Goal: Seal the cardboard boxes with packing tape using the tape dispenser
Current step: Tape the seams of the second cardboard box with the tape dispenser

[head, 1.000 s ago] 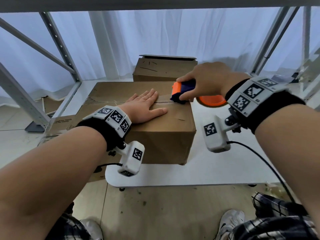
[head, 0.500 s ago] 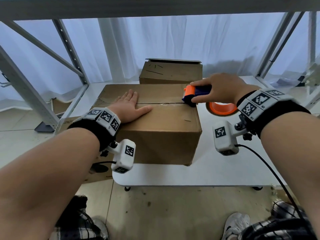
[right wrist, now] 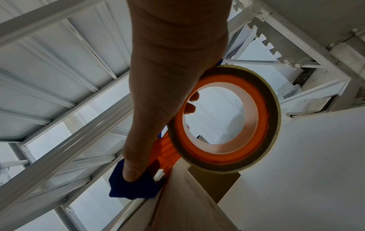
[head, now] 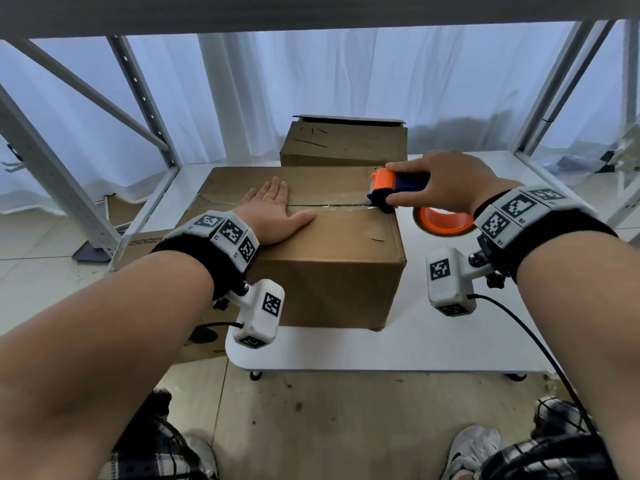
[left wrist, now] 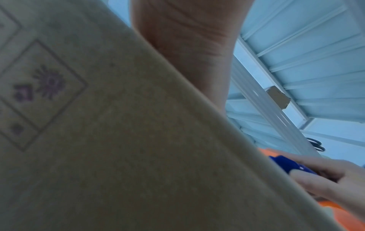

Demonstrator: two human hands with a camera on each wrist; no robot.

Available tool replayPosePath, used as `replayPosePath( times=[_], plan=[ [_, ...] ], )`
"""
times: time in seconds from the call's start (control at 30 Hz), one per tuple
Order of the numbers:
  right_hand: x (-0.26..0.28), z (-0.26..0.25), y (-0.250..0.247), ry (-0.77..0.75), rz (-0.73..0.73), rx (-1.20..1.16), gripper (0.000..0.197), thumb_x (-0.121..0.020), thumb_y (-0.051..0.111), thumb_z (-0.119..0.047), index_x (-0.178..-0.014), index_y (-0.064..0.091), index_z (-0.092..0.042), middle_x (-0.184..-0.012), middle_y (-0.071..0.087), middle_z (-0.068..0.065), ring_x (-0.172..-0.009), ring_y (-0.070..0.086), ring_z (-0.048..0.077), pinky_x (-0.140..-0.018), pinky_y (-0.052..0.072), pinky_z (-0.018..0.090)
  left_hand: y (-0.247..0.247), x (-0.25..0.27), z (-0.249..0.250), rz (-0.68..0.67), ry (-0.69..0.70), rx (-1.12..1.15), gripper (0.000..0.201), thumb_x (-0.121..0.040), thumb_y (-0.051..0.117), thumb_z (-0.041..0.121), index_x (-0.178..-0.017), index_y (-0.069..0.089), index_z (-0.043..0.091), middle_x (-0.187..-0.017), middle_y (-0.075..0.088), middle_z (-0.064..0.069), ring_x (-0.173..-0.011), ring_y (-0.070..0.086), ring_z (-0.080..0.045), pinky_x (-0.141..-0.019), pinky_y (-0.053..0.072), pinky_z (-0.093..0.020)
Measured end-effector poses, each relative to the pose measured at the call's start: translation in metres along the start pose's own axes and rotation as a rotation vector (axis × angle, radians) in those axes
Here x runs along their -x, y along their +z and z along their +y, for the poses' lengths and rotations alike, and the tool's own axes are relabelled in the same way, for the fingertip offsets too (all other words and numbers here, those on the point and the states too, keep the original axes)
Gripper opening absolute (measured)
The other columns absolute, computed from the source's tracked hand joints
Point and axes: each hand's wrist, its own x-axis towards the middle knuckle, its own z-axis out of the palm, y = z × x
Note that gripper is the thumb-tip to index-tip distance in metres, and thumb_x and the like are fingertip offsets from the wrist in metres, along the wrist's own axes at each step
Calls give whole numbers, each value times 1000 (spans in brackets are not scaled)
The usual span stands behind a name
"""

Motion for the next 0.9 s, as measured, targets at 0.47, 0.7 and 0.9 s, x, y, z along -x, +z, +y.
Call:
replayPosePath(
  times=[0.47, 0.7, 0.9],
  plan=[
    [-1, 10, 12, 14, 54, -62, 66, -75, 50, -76, -135, 42, -50, -99, 52, -6, -94, 47, 12, -78, 39, 32, 7, -9, 83, -15, 223, 8, 90, -88, 22, 72, -152, -7, 16, -159, -11, -2, -146, -9, -13, -118, -5, -33],
    [-1, 3, 4, 3, 17, -17, 68, -76, 50, -75, -137, 40, -48, -100, 47, -7, -94, 43, 11, -84, 43, 36, 6, -10, 74, -13, 258, 19, 88, -88, 22, 72, -152, -6, 19, -160, -10, 1, -146, -7, -10, -118, -6, -32],
    [2, 5, -8, -46, -16, -16, 65, -76, 54, -72, -135, 45, -48, -93, 49, -13, -90, 49, 12, -79, 47, 36, 6, -8, 73, -18, 264, 10, 85, -89, 22, 71, -152, -6, 20, -160, -10, 1, -146, -7, -10, -118, -5, -30]
  ],
)
